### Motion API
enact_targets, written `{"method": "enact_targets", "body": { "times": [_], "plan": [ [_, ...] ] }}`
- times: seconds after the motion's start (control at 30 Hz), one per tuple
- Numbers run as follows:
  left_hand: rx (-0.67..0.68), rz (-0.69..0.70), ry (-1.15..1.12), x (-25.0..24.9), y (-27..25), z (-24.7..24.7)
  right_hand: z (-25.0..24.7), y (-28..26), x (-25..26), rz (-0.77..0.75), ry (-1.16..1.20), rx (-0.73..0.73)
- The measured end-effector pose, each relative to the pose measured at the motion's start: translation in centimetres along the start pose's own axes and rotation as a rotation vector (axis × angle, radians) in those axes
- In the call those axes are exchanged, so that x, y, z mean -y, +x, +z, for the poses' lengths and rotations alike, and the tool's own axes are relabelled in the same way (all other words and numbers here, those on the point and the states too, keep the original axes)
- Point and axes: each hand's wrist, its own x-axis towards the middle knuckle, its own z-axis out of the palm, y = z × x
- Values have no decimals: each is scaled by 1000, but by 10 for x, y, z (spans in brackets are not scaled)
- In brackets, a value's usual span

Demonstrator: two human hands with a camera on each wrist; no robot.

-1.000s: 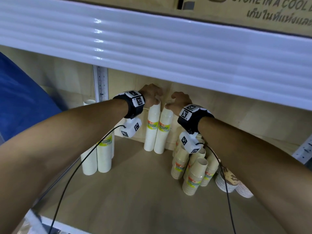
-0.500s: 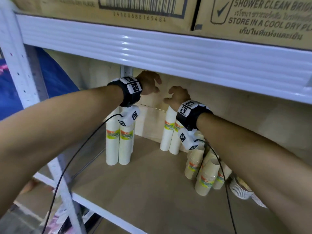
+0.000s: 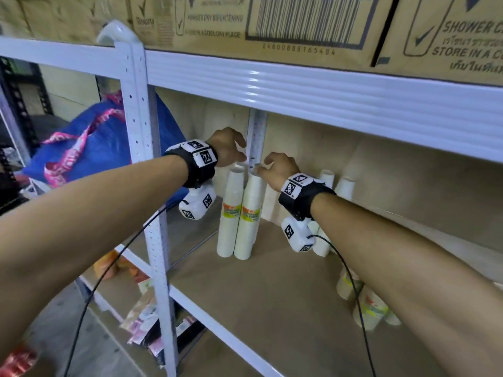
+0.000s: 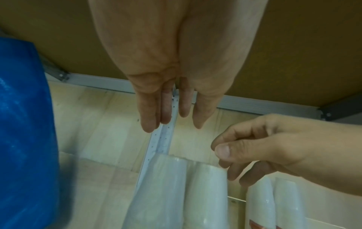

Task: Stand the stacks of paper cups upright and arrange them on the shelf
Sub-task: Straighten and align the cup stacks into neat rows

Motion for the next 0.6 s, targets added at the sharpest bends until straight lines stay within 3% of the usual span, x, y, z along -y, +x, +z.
{"method": "enact_targets", "body": {
  "times": [0.4,0.6],
  "plan": [
    [67,-92,-104,33,-10,42,29,0,0,29,-32,63],
    [62,-63,-67,35,-14,52,33,-5,-5,19,-33,73]
  ]
}}
